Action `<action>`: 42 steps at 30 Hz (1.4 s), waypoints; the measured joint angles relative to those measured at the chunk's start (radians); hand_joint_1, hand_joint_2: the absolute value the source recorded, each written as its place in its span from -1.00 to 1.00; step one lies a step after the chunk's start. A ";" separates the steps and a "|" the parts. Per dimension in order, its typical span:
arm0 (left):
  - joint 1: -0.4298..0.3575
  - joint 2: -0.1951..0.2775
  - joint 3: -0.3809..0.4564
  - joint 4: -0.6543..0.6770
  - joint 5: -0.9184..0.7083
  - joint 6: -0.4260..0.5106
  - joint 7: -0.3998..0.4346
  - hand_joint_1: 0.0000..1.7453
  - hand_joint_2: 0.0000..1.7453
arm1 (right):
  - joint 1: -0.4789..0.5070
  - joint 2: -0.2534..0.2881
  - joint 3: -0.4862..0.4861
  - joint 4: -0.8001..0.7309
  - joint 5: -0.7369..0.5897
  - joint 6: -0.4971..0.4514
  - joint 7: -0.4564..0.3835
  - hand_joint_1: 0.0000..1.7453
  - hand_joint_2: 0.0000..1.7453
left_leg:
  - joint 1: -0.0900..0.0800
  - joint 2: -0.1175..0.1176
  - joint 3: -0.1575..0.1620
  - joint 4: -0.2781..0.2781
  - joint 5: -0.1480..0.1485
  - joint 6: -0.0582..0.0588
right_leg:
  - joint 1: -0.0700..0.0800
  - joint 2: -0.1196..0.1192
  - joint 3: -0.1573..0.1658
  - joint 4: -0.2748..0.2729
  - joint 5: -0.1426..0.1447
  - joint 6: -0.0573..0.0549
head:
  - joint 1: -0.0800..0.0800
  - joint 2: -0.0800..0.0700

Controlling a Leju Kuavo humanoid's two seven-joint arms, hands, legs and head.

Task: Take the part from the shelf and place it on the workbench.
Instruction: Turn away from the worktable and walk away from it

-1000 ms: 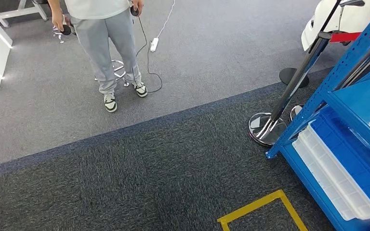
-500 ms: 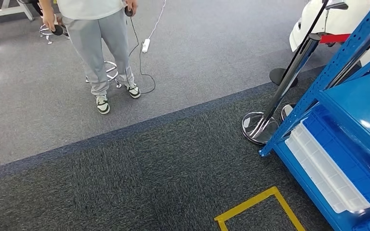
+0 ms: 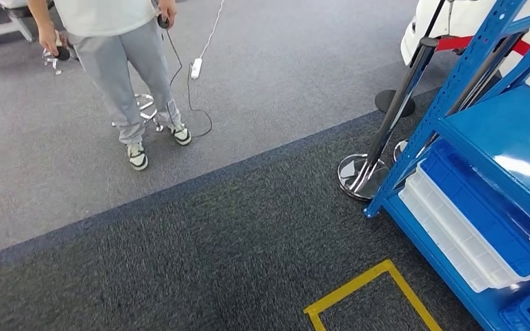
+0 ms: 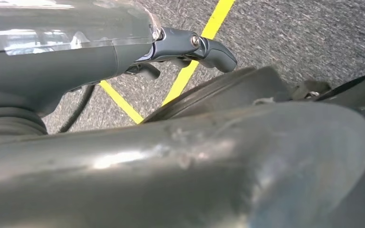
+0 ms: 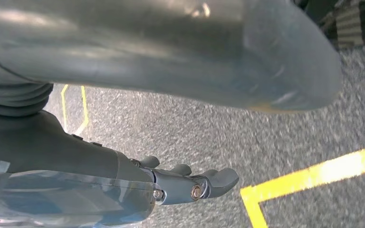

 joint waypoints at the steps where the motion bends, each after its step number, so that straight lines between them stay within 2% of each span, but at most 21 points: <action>1: 0.001 0.001 0.001 0.000 0.001 -0.001 -0.002 -1.00 -1.00 | 0.000 0.001 0.000 0.000 0.002 -0.001 -0.001 -1.00 -1.00 | 0.002 -0.005 -0.030 0.067 -0.036 -0.004 | 0.001 0.003 -0.001 0.000 0.000 -0.002 | -0.001 0.000; 3: 0.002 0.004 0.002 0.000 0.003 -0.006 -0.004 -1.00 -1.00 | 0.000 0.003 0.000 0.000 0.007 -0.003 -0.002 -1.00 -1.00 | 0.004 -0.009 -0.087 0.191 -0.084 -0.008 | 0.003 0.009 -0.003 0.002 0.000 -0.004 | -0.001 0.000; 4: 0.003 0.006 0.002 0.000 0.003 -0.008 -0.005 -1.00 -1.00 | 0.000 0.004 0.001 0.000 0.009 -0.003 -0.002 -1.00 -1.00 | 0.004 -0.009 -0.095 0.207 -0.079 -0.007 | 0.004 0.014 -0.004 0.003 0.000 -0.004 | -0.001 0.000; 5: 0.004 0.008 0.003 0.000 0.004 -0.010 -0.006 -1.00 -1.00 | 0.000 0.006 0.001 0.000 0.011 -0.004 -0.002 -1.00 -1.00 | 0.004 -0.010 -0.083 0.179 -0.054 -0.004 | 0.004 0.020 -0.003 0.004 0.000 -0.004 | -0.001 0.000; 7: 0.005 0.013 0.003 0.000 0.004 -0.013 -0.006 -1.00 -1.00 | -0.001 0.010 0.001 0.000 0.013 -0.005 -0.003 -1.00 -1.00 | 0.004 -0.021 -0.018 0.038 0.021 0.005 | 0.004 0.031 -0.001 0.005 -0.001 -0.003 | -0.001 0.000; 9: 0.005 0.016 0.004 0.000 0.006 -0.014 -0.007 -1.00 -1.00 | -0.003 0.014 0.002 0.000 0.016 -0.006 -0.003 -1.00 -1.00 | 0.001 -0.036 0.027 -0.068 0.057 0.014 | 0.005 0.040 -0.003 0.007 -0.001 0.004 | -0.001 0.000; 12: 0.005 0.020 0.006 0.000 0.012 -0.016 -0.008 -1.00 -1.00 | -0.002 0.017 0.003 0.000 0.022 -0.006 -0.002 -1.00 -1.00 | -0.003 -0.037 0.032 -0.090 0.062 0.024 | 0.005 0.047 -0.007 0.005 0.003 0.022 | -0.001 0.000; 14: 0.004 0.022 0.009 0.000 0.015 -0.017 -0.008 -1.00 -1.00 | -0.001 0.018 0.003 0.000 0.025 -0.006 -0.002 -1.00 -1.00 | 0.001 -0.030 0.037 -0.103 0.072 0.036 | 0.005 0.036 -0.011 0.016 -0.007 0.033 | 0.000 0.000; 16: 0.004 0.022 0.011 0.000 0.018 -0.018 -0.008 -1.00 -1.00 | -0.002 0.019 0.004 0.000 0.029 -0.007 -0.002 -1.00 -1.00 | 0.003 -0.021 0.039 -0.111 0.079 0.044 | 0.004 0.018 -0.042 0.084 -0.054 0.039 | 0.002 0.000; 18: 0.006 0.023 0.015 0.000 0.020 -0.018 -0.009 -1.00 -1.00 | -0.003 0.019 0.006 0.000 0.032 -0.006 -0.001 -1.00 -1.00 | 0.001 -0.012 0.035 -0.110 0.079 0.046 | 0.003 0.013 -0.100 0.201 -0.110 0.042 | 0.004 0.000; 20: 0.007 0.024 0.018 0.000 0.021 -0.018 -0.008 -1.00 -1.00 | -0.003 0.020 0.008 0.000 0.033 -0.006 0.001 -1.00 -1.00 | -0.001 -0.004 0.034 -0.108 0.079 0.046 | 0.003 0.012 -0.118 0.242 -0.105 0.042 | 0.004 0.000; 22: 0.007 0.024 0.020 0.000 0.022 -0.018 -0.007 -1.00 -1.00 | -0.002 0.020 0.008 0.000 0.033 -0.005 0.005 -1.00 -1.00 | -0.002 0.001 0.037 -0.106 0.076 0.044 | 0.003 0.003 -0.066 0.144 -0.041 0.038 | 0.004 0.000; 24: 0.007 0.024 0.020 0.000 0.022 -0.019 -0.007 -1.00 -1.00 | -0.004 0.020 0.008 0.000 0.033 -0.005 0.009 -1.00 -1.00 | -0.006 0.005 0.038 -0.102 0.072 0.037 | 0.008 -0.014 -0.013 0.036 -0.004 0.029 | 0.004 0.000; 28: 0.006 0.025 0.020 0.000 0.021 -0.021 -0.008 -1.00 -1.00 | -0.006 0.021 0.008 0.000 0.033 -0.004 0.012 -1.00 -1.00 | -0.009 0.015 0.039 -0.094 0.064 0.019 | 0.010 -0.010 -0.002 0.001 0.001 0.009 | 0.003 0.000; 30: 0.006 0.026 0.020 0.000 0.019 -0.023 -0.009 -1.00 -1.00 | -0.006 0.020 0.008 0.000 0.030 -0.002 0.012 -1.00 -1.00 | -0.005 0.007 0.023 -0.051 0.031 0.007 | 0.007 -0.005 -0.002 -0.003 0.005 -0.002 | 0.002 0.000; 33: 0.006 0.026 0.020 0.000 0.013 -0.028 -0.009 -1.00 -1.00 | -0.006 0.018 0.007 0.000 0.024 0.006 0.011 -1.00 -1.00 | 0.001 -0.007 -0.061 0.137 -0.068 -0.005 | 0.008 0.002 -0.005 -0.003 0.007 -0.010 | 0.000 0.000; 35: 0.006 0.027 0.020 0.000 0.007 -0.032 -0.007 -1.00 -1.00 | -0.005 0.016 0.005 0.000 0.020 0.011 0.011 -1.00 -1.00 | 0.003 -0.009 -0.088 0.196 -0.075 -0.005 | 0.010 0.011 -0.006 -0.002 0.008 -0.011 | 0.000 0.000; 36: 0.006 0.027 0.020 0.000 0.005 -0.032 -0.006 -1.00 -1.00 | -0.005 0.015 0.004 0.000 0.018 0.013 0.012 -1.00 -1.00 | 0.003 -0.010 -0.076 0.172 -0.051 -0.003 | 0.010 0.016 -0.006 -0.002 0.008 -0.011 | 0.000 0.000; 39: 0.005 0.030 0.020 0.000 0.000 -0.033 -0.006 -1.00 -1.00 | -0.006 0.012 -0.001 0.000 0.015 0.019 0.015 -1.00 -1.00 | 0.001 -0.029 0.019 -0.032 0.043 0.014 | 0.013 0.031 -0.004 0.000 0.008 -0.007 | 0.000 0.000; 40: 0.004 0.031 0.020 0.000 -0.001 -0.033 -0.005 -1.00 -1.00 | -0.006 0.011 -0.003 0.000 0.015 0.021 0.016 -1.00 -1.00 | -0.001 -0.035 0.037 -0.074 0.056 0.018 | 0.013 0.034 -0.005 0.001 0.009 -0.002 | 0.000 0.000; 42: 0.002 0.032 0.020 0.000 -0.002 -0.034 -0.005 -1.00 -1.00 | -0.006 0.008 -0.007 0.000 0.015 0.024 0.016 -1.00 -1.00 | -0.006 -0.038 0.041 -0.093 0.057 0.023 | 0.012 0.040 -0.008 0.001 0.011 0.011 | 0.000 0.000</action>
